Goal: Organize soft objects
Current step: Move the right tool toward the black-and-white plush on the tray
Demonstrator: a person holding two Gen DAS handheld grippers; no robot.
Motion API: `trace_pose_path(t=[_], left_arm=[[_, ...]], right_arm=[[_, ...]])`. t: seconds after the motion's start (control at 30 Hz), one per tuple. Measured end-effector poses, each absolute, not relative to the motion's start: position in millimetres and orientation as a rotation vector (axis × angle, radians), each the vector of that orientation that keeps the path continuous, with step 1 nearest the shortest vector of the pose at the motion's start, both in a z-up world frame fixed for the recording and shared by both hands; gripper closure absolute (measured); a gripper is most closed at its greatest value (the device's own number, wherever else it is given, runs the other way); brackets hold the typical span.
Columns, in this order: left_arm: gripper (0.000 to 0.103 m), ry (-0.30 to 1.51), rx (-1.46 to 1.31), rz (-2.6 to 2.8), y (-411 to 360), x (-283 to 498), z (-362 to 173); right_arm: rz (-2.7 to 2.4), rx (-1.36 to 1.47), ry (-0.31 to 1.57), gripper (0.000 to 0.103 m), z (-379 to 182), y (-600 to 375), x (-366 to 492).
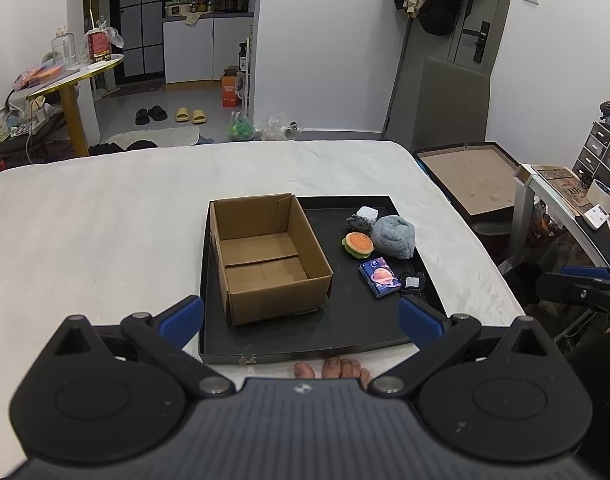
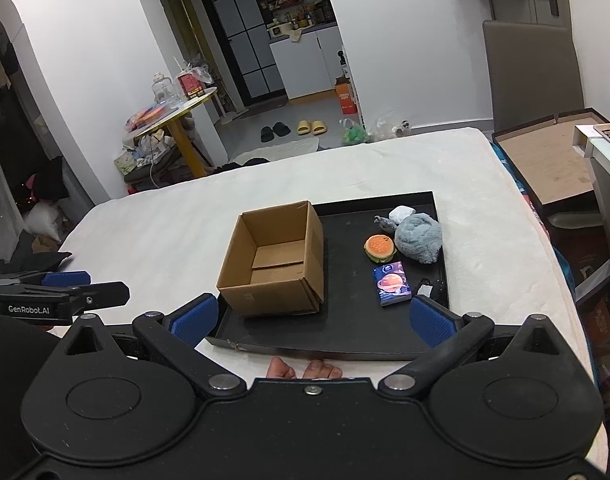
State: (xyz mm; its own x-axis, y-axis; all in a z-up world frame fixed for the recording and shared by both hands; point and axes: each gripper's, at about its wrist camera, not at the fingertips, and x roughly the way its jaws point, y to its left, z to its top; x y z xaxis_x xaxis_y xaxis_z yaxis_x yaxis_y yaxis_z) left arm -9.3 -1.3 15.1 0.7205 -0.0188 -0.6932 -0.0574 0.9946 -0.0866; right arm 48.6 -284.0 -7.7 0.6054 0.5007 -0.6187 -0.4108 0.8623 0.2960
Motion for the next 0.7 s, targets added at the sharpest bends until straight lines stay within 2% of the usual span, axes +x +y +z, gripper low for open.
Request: trace_pose_path(t=[0.7], left_arm=[[0.0, 0.761, -0.109, 0.038, 5.8, -10.9, 15.6]], right_arm=[[0.509, 0.122, 0.753, 0.0, -6.9, -281.6, 45.2]])
